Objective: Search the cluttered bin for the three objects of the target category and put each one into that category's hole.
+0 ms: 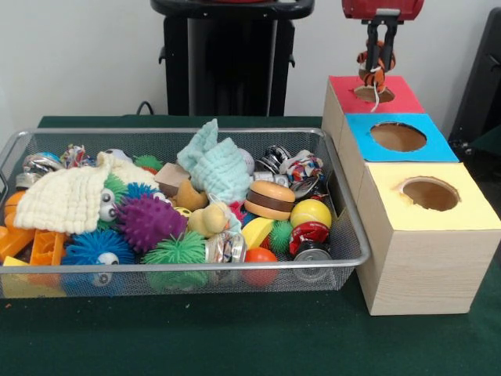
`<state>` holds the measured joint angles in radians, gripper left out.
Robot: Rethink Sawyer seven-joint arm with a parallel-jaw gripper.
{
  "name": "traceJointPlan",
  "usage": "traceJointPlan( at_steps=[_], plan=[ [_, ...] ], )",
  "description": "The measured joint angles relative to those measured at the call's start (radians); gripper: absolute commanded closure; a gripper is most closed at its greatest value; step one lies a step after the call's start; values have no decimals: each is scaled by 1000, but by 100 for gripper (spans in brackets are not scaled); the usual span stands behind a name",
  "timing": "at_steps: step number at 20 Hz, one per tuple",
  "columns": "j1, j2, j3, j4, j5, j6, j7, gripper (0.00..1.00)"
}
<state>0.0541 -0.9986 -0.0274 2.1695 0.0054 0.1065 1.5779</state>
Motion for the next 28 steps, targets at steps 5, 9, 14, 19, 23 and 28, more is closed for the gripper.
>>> traceJointPlan(
  at_steps=[5,9,14,19,23,28],
  plan=[
    [4,27,-1,37,10,-70,2,100],
    [20,56,-9,55,24,-128,3,100],
    [51,97,-18,82,50,-204,12,100],
    [85,123,-35,101,77,-240,27,100],
    [117,131,-59,102,97,-261,43,100],
    [133,131,-70,102,115,-261,43,100]
  ],
)
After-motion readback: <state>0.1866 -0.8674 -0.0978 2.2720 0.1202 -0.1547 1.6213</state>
